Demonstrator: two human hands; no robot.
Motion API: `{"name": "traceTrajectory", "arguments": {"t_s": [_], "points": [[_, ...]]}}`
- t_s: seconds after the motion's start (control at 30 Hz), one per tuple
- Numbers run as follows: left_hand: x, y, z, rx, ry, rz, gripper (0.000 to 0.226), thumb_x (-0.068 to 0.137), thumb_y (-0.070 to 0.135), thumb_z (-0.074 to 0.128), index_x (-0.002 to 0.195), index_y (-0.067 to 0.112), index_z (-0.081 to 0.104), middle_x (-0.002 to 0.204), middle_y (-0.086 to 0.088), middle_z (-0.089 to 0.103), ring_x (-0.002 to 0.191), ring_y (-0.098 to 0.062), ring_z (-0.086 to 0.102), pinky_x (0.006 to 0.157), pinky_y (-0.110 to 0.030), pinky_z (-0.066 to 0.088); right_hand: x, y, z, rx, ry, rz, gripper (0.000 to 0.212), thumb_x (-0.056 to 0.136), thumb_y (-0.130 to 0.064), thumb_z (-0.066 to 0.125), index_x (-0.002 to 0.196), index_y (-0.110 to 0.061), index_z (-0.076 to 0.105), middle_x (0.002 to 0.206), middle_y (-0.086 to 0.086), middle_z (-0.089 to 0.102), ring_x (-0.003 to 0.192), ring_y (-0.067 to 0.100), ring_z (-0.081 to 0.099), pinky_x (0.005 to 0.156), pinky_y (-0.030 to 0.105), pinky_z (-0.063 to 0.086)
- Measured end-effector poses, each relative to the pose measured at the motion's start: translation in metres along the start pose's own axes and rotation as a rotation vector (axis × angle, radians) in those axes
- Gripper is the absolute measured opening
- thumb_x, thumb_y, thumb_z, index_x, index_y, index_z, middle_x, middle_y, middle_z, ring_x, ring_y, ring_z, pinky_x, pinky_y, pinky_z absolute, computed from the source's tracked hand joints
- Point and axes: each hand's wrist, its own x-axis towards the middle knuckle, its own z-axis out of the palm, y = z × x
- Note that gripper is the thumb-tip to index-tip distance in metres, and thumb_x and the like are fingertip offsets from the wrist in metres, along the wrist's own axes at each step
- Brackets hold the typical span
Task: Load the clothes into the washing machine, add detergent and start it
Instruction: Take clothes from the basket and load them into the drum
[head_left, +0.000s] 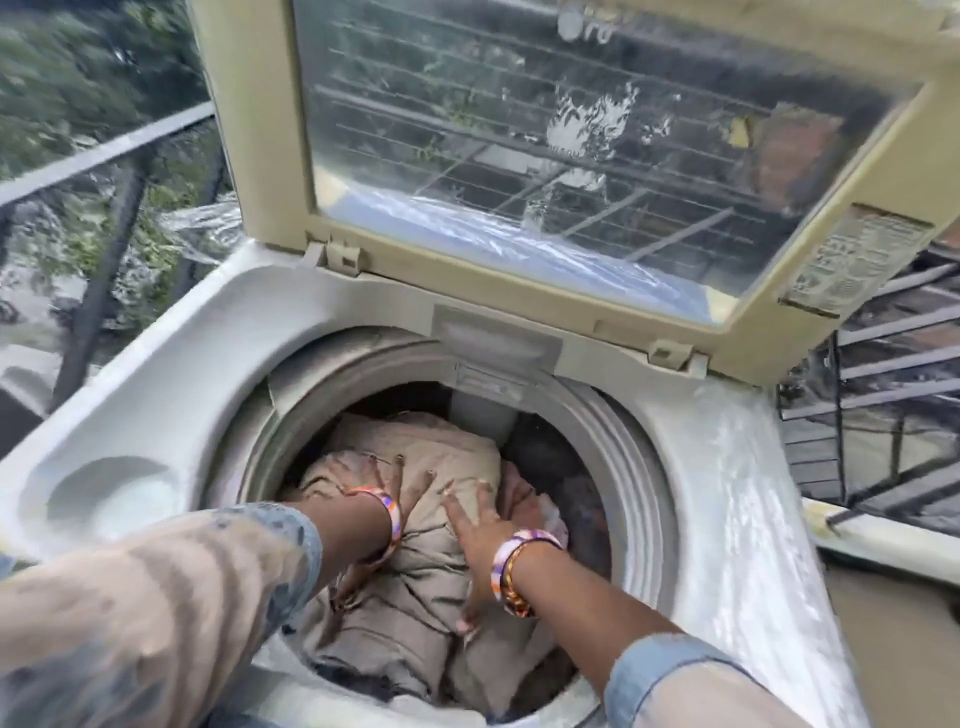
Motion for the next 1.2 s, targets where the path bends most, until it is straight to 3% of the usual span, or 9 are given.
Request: {"name": "traceTrajectory", "arguments": {"t_s": [0.13,0.3,0.43,0.6,0.77,0.9,1.0,1.1,1.2], "points": [[0.025,-0.004,0.003,0.033,0.154,-0.059,0.080,0.081,0.021,0.067,0.146,0.001,0.024,0.154,-0.020,0.021,0.139,-0.031,0.033,0.110,-0.041,0.036,0.014,0.005,0.003,0.085,0.041,0.024,0.109,0.080,-0.028,0.069,0.145,-0.029,-0.019,0.151,0.018,-0.027,0.141,0.041,0.017,0.115,0.047,0.015],[0.048,-0.008,0.001,0.091,0.051,-0.004,0.051,0.093,0.017,0.050,0.139,0.002,0.037,0.147,-0.013,0.038,0.134,-0.031,0.041,0.105,-0.045,0.038,0.032,0.004,0.004,0.213,0.086,0.044,0.098,0.085,-0.021,0.062,0.147,-0.029,-0.013,0.151,0.018,-0.028,0.135,0.046,0.028,0.110,0.051,0.024],[0.087,-0.017,0.026,0.006,0.131,-0.165,0.066,0.094,0.028,0.038,0.150,0.008,0.008,0.158,-0.008,0.006,0.142,-0.038,0.021,0.109,-0.060,0.024,0.044,-0.005,0.005,0.229,0.092,-0.018,0.095,0.085,-0.028,0.062,0.147,-0.027,-0.010,0.150,0.022,-0.028,0.129,0.046,0.037,0.107,0.042,0.033],[0.099,-0.025,0.040,-0.139,0.055,-0.167,0.070,0.088,0.024,0.056,0.148,0.012,0.022,0.155,-0.009,0.024,0.140,-0.031,0.031,0.106,-0.055,0.034,0.047,-0.015,0.003,0.217,0.072,-0.090,0.096,0.083,-0.028,0.064,0.147,-0.032,-0.008,0.148,0.019,-0.034,0.125,0.046,0.042,0.105,0.040,0.038],[0.080,-0.029,0.028,-0.116,0.188,-0.240,0.082,0.092,0.021,0.046,0.148,0.002,-0.011,0.157,-0.017,-0.010,0.146,-0.034,0.000,0.116,-0.053,0.009,0.030,-0.001,-0.009,0.251,-0.009,-0.156,0.104,0.078,-0.022,0.070,0.146,-0.037,-0.008,0.151,0.013,-0.031,0.136,0.038,0.033,0.111,0.040,0.032],[0.070,-0.037,0.021,-0.094,0.121,-0.212,0.073,0.090,0.025,0.054,0.149,0.009,0.015,0.157,-0.010,0.018,0.142,-0.027,0.027,0.112,-0.042,0.031,0.014,0.006,-0.024,0.177,-0.022,-0.182,0.097,0.080,-0.020,0.068,0.148,-0.031,0.000,0.157,0.014,-0.006,0.141,0.032,0.023,0.112,0.035,0.027],[0.034,-0.036,0.000,0.027,0.198,-0.303,0.062,0.096,0.022,0.042,0.150,0.012,0.013,0.155,-0.008,0.026,0.140,-0.030,0.032,0.111,-0.047,0.032,-0.024,0.008,-0.041,0.107,0.054,-0.135,0.071,0.084,-0.022,0.063,0.144,-0.013,0.027,0.148,0.016,0.034,0.132,0.031,0.038,0.104,0.031,0.035],[0.006,-0.037,-0.022,0.149,0.248,-0.301,0.051,0.092,0.019,0.048,0.142,0.017,0.037,0.143,-0.005,0.047,0.128,-0.032,0.049,0.096,-0.049,0.046,-0.050,0.015,-0.051,0.042,0.060,-0.087,0.056,0.086,-0.023,0.060,0.137,-0.010,0.042,0.138,0.014,0.048,0.125,0.030,0.046,0.099,0.031,0.039],[-0.043,-0.027,-0.034,0.043,0.384,-0.157,0.038,0.093,0.015,0.049,0.131,0.013,0.051,0.136,-0.006,0.054,0.112,-0.023,0.059,0.083,-0.028,0.055,-0.090,0.015,-0.052,0.027,0.164,-0.087,0.046,0.087,-0.023,0.056,0.132,-0.018,0.050,0.130,0.008,0.057,0.120,0.028,0.052,0.092,0.027,0.042]]}}
